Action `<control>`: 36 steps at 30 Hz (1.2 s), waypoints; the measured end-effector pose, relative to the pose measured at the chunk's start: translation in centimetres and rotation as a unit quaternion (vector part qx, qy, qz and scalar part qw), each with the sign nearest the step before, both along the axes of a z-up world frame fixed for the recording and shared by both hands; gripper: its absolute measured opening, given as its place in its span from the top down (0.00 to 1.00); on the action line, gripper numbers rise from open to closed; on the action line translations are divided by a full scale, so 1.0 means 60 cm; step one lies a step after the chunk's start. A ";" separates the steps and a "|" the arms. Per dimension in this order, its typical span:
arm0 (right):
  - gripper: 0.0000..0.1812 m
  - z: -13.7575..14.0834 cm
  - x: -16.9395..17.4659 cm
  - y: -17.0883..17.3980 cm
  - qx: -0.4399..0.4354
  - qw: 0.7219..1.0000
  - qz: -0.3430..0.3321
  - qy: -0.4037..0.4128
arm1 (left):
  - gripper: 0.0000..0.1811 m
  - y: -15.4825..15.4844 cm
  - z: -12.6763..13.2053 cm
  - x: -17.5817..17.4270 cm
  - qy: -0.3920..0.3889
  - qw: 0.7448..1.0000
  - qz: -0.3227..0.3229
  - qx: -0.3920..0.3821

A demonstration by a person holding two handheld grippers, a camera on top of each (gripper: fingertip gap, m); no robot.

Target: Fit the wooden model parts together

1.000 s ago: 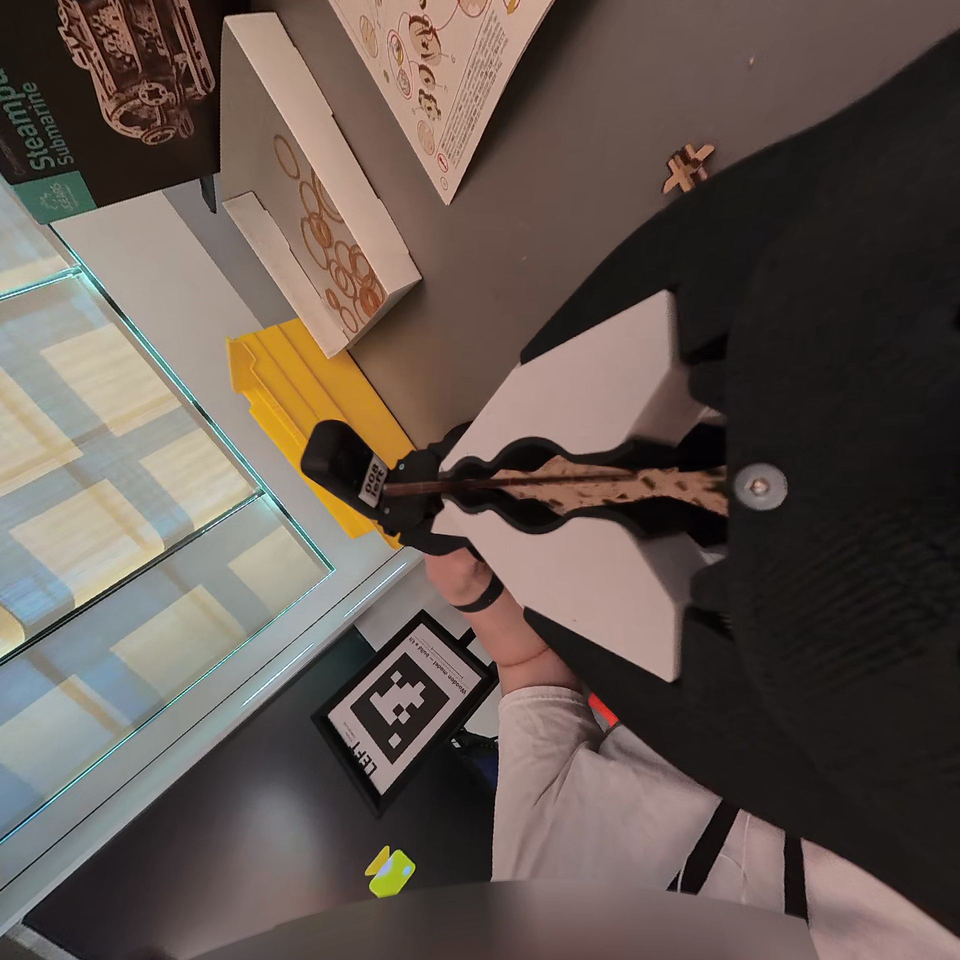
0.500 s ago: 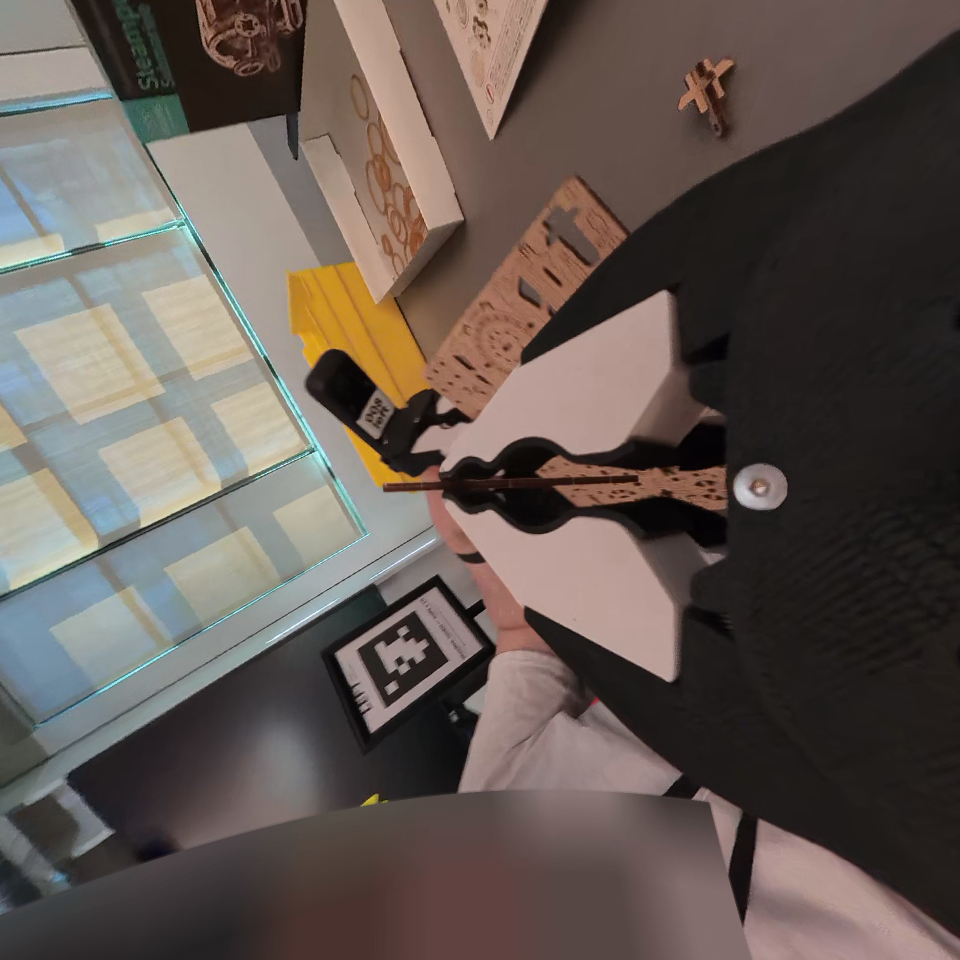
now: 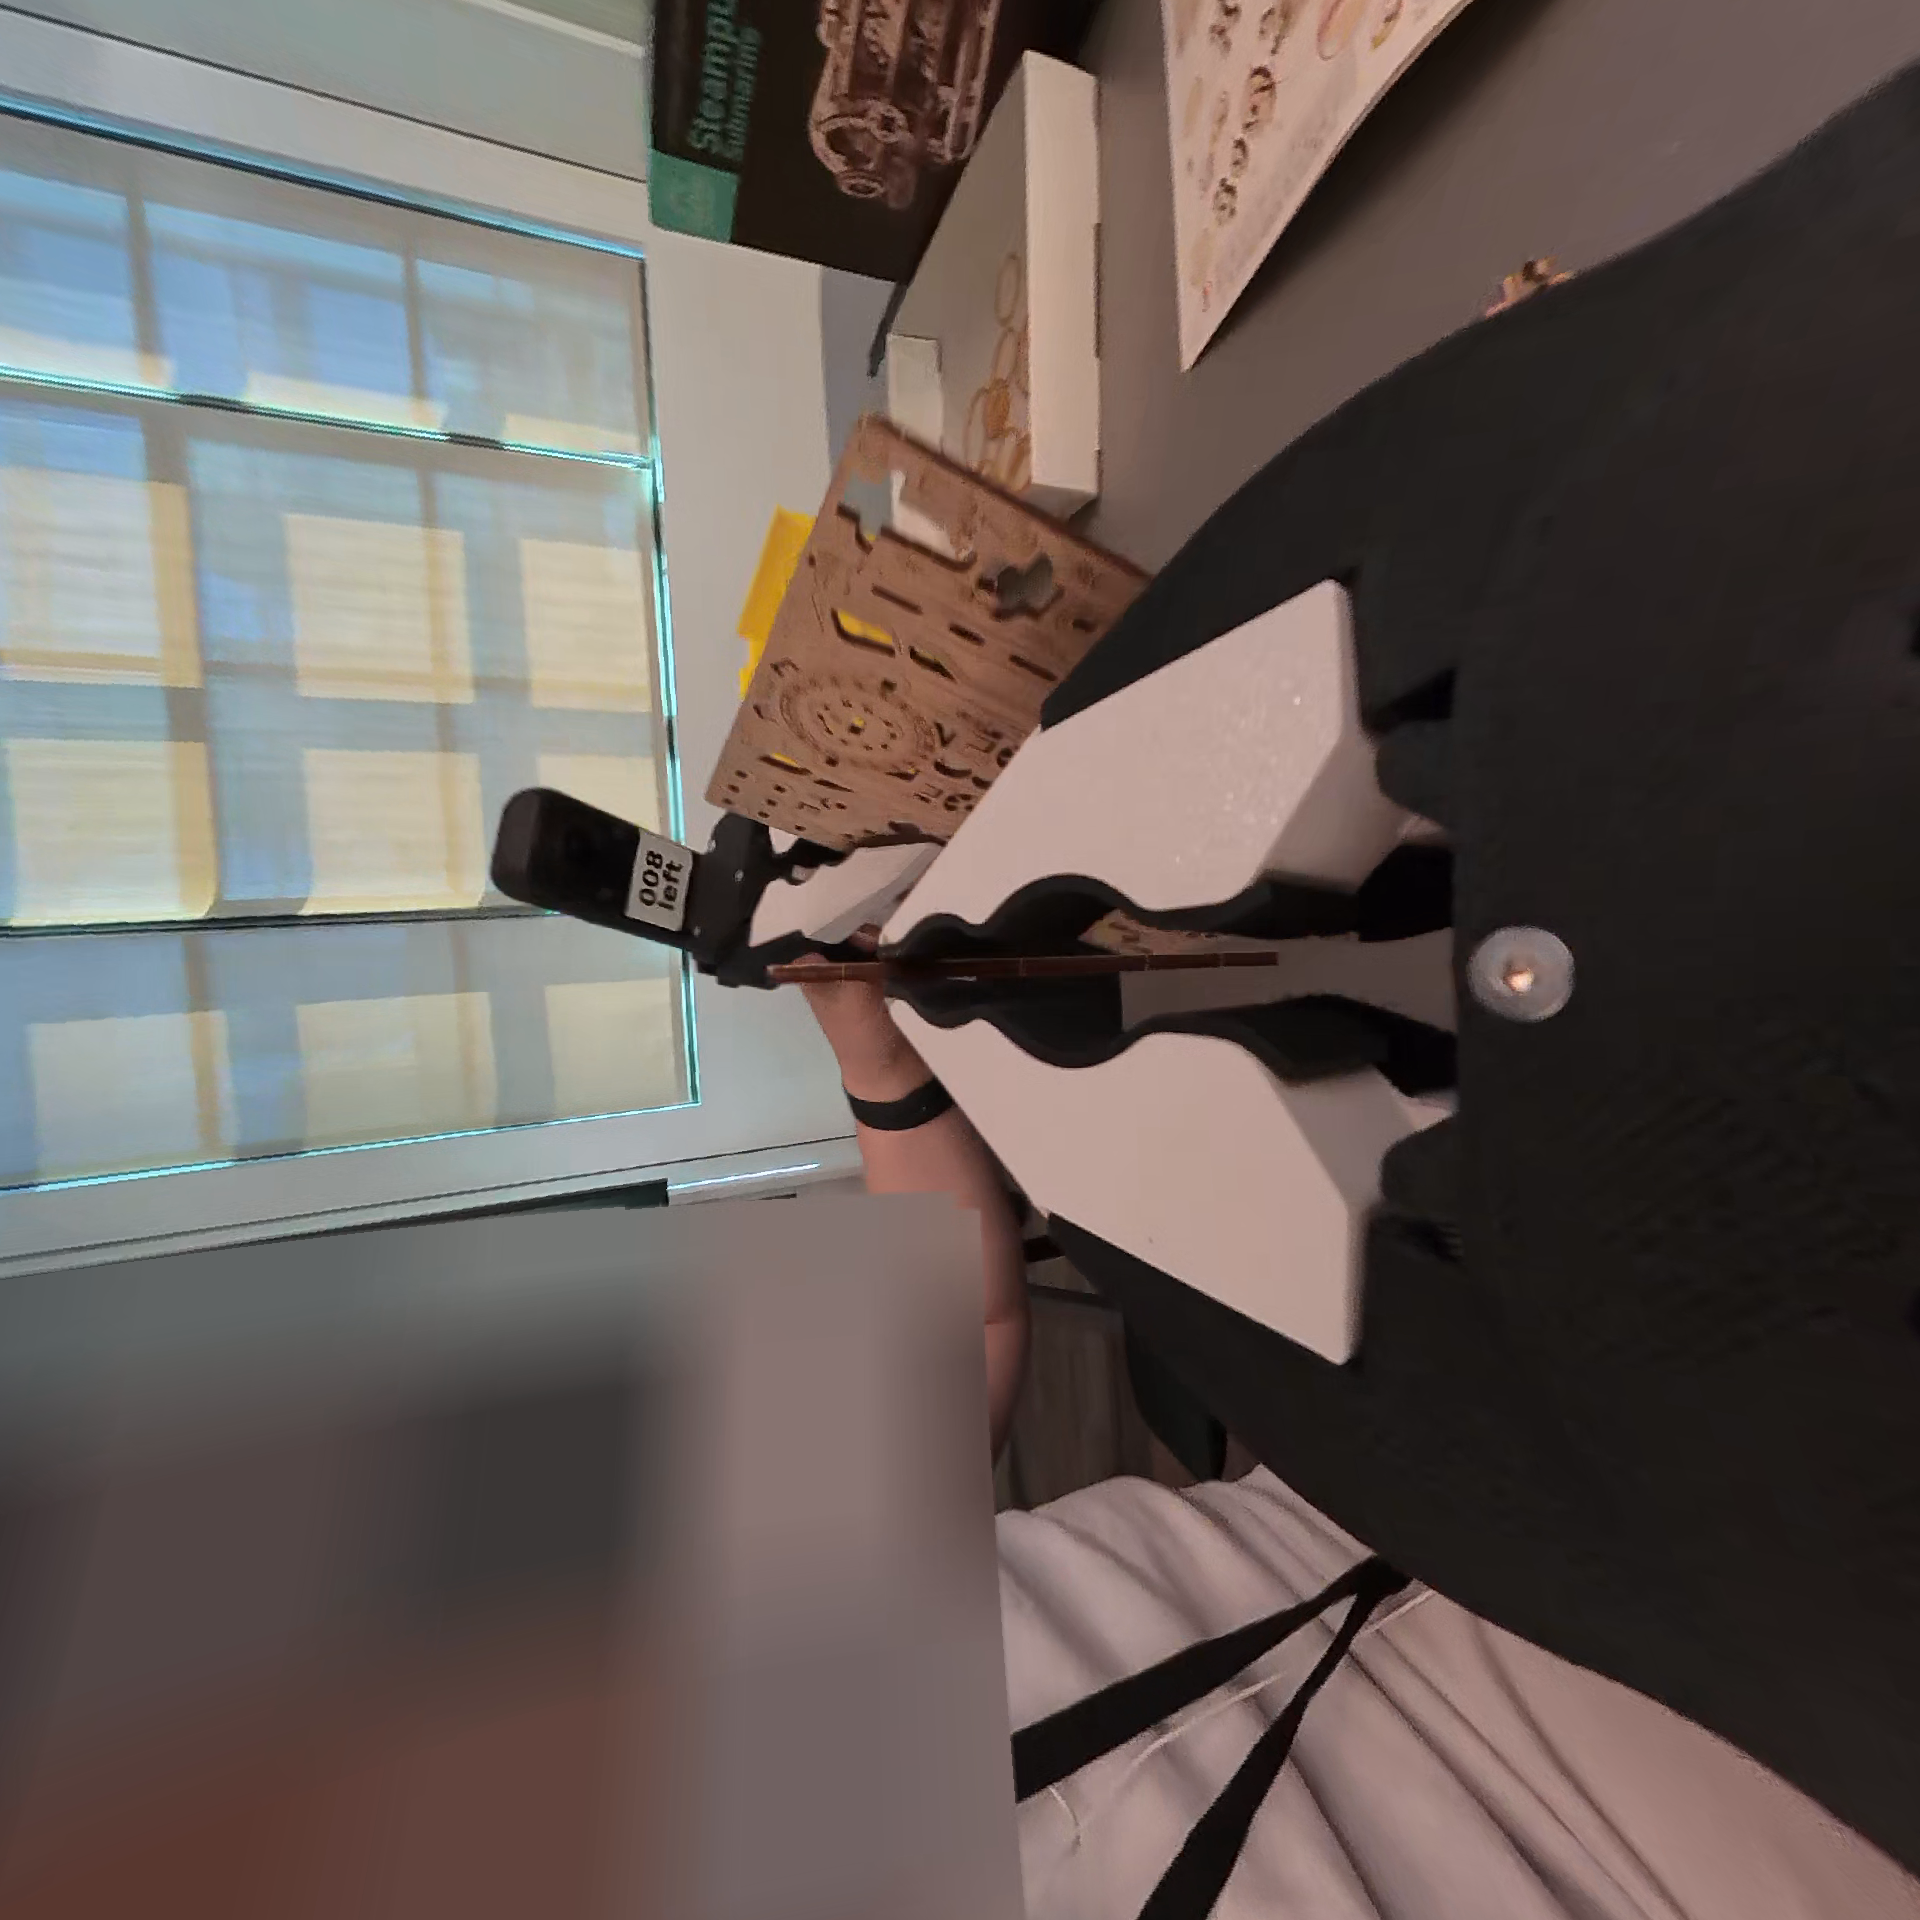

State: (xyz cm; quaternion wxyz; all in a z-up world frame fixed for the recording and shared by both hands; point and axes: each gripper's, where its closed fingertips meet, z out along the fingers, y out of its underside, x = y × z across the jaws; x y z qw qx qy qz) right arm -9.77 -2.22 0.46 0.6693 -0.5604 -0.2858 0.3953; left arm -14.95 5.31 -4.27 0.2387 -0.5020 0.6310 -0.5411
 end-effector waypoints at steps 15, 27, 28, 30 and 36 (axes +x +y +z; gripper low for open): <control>0.99 -0.022 -0.042 -0.021 0.031 0.998 0.009 -0.049 | 0.91 -0.051 -0.072 -0.025 0.028 0.997 0.001 0.065; 0.99 -0.052 -0.039 -0.001 -0.007 0.998 -0.014 -0.069 | 1.00 -0.027 -0.106 0.000 0.154 0.982 0.024 -0.105; 0.99 -0.053 -0.039 0.003 -0.013 0.998 -0.017 -0.061 | 1.00 -0.027 -0.104 0.002 0.169 0.974 0.022 -0.148; 0.99 -0.051 -0.042 0.011 -0.026 0.999 -0.020 -0.039 | 0.99 -0.021 -0.108 0.007 0.192 0.959 0.030 -0.206; 0.99 -0.055 -0.038 0.070 -0.064 0.992 -0.108 0.028 | 1.00 -0.020 -0.131 0.010 0.248 0.918 0.035 -0.309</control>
